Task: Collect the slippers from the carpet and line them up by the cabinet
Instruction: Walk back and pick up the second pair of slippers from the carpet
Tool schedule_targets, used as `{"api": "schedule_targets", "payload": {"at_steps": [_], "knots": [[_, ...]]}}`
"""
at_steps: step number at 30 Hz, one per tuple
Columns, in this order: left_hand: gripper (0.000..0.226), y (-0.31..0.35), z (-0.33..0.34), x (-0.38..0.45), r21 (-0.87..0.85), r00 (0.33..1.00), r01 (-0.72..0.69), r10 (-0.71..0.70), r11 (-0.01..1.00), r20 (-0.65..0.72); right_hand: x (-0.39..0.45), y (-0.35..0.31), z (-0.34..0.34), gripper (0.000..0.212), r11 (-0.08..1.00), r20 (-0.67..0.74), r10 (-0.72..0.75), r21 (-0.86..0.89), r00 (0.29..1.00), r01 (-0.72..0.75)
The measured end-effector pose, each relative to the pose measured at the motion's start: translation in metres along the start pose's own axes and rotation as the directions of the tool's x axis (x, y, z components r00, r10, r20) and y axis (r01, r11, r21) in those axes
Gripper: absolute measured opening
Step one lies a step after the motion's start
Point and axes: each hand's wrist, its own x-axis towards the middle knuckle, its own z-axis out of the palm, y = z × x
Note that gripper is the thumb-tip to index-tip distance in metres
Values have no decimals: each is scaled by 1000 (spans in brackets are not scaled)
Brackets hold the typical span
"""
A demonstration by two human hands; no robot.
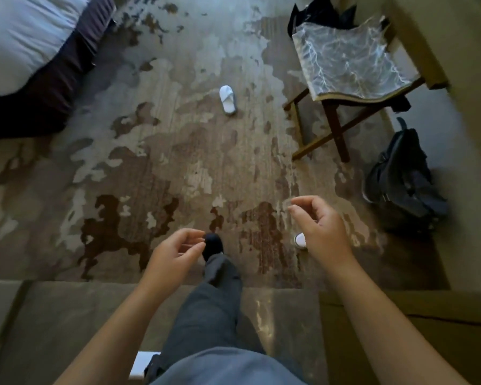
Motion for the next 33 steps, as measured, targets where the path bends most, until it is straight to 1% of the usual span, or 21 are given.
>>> {"api": "schedule_targets", "payload": {"at_steps": [3, 7, 11, 13, 15, 19, 23, 27, 29, 33], "knots": [[16, 13, -21, 86, -13, 1000, 5, -5, 1000, -11, 77, -6, 22, 9, 1000, -12, 25, -12, 1000, -25], [15, 57, -56, 204, -21, 998, -61, 61, 998, 19, 167, -25, 41, 10, 996, -36, 88, -21, 995, -89], [12, 103, -78, 306, -47, 994, -110, 111, 993, 13, 237, -39, 51, 13, 988, -43, 149, -32, 988, -150], [12, 120, -86, 350, -65, 992, -124, 126, 990, 27, 270, -42, 55, 18, 980, -41, 194, -26, 980, -195], [13, 130, -92, 392, -86, 991, -125, 129, 988, 41, 306, -41, 60, 19, 972, -38, 235, -10, 971, -235], [23, 143, -101, 485, -123, 994, -108, 110, 987, 9, 400, -33, 72, 13, 963, -33, 271, -9, 962, -271], [23, 152, -114, 585, -103, 997, -71, 68, 992, -32, 522, -34, 90, 18, 970, -23, 243, 14, 970, -243], [15, 159, -140, 667, -27, 1000, -2, 2, 1000, -20, 635, -54, 110, 10, 981, 6, 192, -23, 981, -191], [13, 156, -150, 701, 19, 999, 37, -36, 999, -16, 683, -61, 120, 10, 982, 19, 182, -46, 983, -181], [13, 140, -157, 784, 77, 993, 116, -117, 990, 8, 767, -50, 145, 13, 968, 1, 237, -88, 971, -236]]}}
